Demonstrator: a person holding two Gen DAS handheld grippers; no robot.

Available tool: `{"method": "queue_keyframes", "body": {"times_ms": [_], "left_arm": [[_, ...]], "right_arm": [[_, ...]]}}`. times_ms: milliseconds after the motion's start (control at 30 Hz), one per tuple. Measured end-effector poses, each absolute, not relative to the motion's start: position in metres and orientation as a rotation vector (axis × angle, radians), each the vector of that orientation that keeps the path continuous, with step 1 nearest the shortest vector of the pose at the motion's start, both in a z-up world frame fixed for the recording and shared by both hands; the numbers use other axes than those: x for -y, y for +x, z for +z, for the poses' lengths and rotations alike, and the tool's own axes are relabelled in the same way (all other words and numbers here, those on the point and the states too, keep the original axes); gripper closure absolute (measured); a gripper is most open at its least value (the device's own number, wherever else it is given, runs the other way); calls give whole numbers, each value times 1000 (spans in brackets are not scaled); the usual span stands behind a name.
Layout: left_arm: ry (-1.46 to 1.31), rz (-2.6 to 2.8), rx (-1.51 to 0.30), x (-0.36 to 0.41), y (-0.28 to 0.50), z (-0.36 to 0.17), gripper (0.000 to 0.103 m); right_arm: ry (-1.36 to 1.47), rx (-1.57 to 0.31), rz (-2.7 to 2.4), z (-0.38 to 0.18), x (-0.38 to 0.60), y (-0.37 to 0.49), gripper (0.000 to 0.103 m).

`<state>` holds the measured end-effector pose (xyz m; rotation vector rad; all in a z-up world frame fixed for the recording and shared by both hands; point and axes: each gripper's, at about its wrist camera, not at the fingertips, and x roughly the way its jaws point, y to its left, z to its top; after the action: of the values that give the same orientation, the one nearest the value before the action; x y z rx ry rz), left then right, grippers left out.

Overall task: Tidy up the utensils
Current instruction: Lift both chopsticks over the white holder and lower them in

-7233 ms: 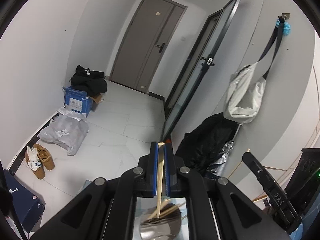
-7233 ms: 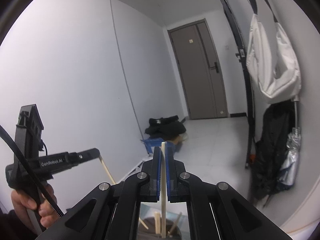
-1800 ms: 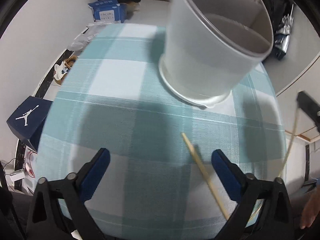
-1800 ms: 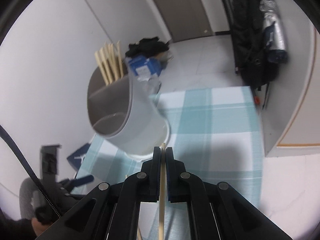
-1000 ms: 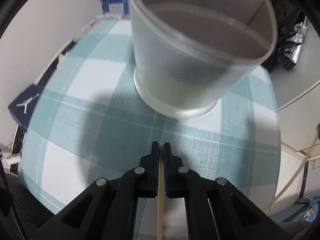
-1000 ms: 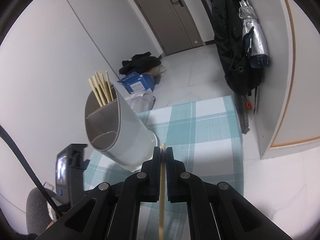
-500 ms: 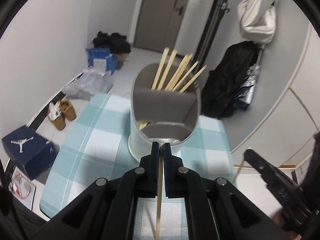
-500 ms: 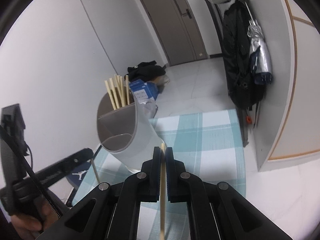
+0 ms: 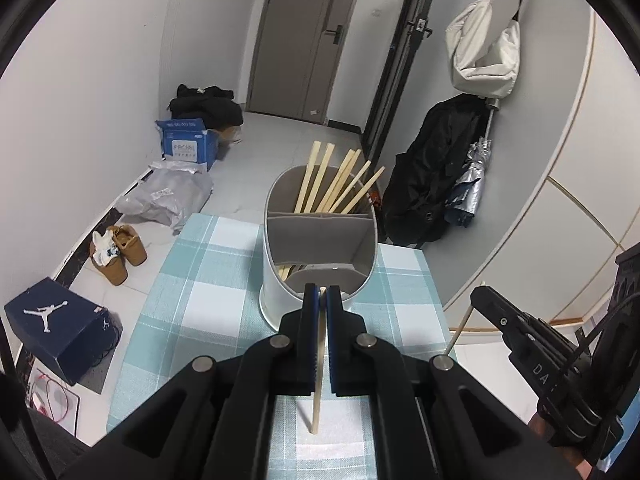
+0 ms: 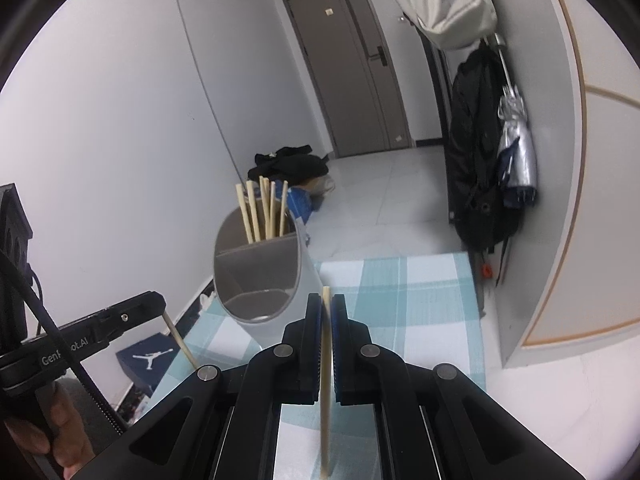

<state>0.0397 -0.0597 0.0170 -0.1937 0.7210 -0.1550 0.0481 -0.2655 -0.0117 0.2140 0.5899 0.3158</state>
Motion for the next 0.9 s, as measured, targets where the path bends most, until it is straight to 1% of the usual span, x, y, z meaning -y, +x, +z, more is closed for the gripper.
{"method": "queue_keyframes", "body": {"times_ms": [200, 433, 667, 900], "left_arm": [[-178, -206, -694, 59, 33, 27, 103], [-235, -259, -644, 53, 35, 51, 103], [-271, -268, -588, 46, 47, 77, 103], [-333, -263, -522, 34, 68, 105, 103]], "right_arm": [[203, -561, 318, -4, 261, 39, 99], [208, -518, 316, 16, 262, 40, 99], [234, -458, 314, 53, 272, 49, 99], [222, -383, 345, 102, 271, 71, 99]]}}
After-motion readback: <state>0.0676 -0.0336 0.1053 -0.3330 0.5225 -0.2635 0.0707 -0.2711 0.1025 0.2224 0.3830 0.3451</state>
